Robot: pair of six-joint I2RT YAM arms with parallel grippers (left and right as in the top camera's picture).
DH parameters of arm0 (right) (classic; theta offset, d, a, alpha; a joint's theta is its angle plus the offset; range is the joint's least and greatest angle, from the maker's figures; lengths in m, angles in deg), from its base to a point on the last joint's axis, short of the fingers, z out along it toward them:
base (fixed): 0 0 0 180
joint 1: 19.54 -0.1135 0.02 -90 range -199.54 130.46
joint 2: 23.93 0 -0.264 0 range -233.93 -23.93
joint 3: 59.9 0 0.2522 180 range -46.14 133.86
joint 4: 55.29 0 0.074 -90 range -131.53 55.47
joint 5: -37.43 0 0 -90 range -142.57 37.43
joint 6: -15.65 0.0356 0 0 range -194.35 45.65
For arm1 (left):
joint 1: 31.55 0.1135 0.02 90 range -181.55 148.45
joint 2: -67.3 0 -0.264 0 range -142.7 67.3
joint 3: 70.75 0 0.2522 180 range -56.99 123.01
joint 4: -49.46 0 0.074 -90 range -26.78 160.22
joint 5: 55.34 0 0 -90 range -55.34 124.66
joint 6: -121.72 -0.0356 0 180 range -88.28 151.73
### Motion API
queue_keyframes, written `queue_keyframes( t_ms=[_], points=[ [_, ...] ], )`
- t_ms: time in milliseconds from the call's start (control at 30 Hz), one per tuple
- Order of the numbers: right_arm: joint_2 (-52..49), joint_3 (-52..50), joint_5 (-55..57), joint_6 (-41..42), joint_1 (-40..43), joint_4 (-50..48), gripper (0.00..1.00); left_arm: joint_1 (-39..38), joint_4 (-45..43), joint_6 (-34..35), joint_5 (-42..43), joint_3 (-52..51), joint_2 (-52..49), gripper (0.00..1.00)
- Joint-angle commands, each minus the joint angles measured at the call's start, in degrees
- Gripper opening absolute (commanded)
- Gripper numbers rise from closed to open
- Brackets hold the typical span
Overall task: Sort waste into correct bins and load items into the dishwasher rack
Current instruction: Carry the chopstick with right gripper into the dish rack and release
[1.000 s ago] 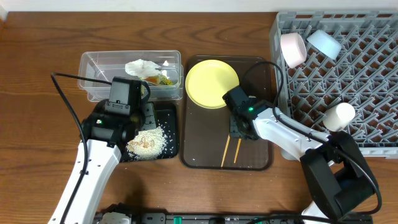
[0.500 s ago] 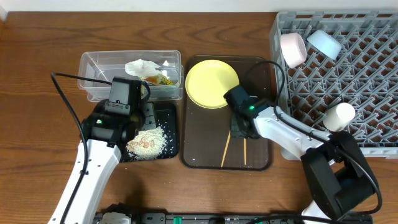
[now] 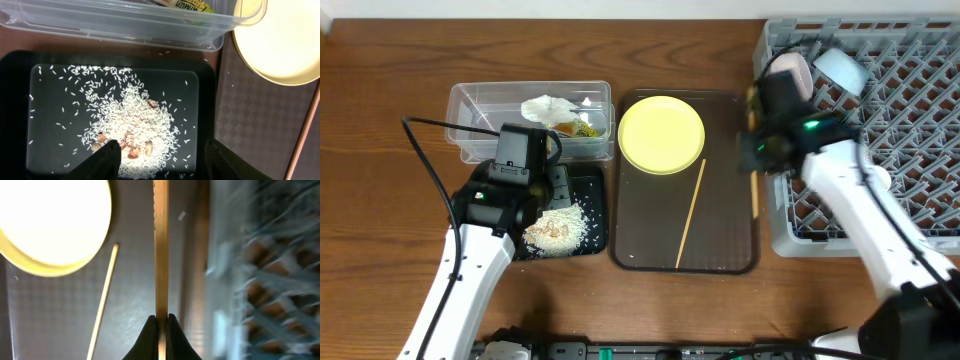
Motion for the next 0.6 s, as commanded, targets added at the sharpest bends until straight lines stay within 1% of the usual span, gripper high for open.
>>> queue_keyframes(
  t_ms=[0,267,400,567],
  points=[
    [-0.3,1.5,-0.3,-7.1,4.3,0.7,0.01,0.2,0.1,-0.5,-0.5,0.3,-0.1,0.57],
    [-2.1,1.4,-0.3,-11.3,11.8,0.6,0.01,0.2,0.1,-0.5,-0.5,0.3,-0.1,0.57],
    [-5.2,1.4,-0.8,-14.2,12.1,0.5,0.01,0.2,0.1,-0.5,-0.5,0.3,-0.1,0.57],
    [-8.6,1.4,-0.8,-14.2,12.0,-1.2,0.01,0.2,0.1,-0.5,-0.5,0.3,-0.1,0.57]
  ],
)
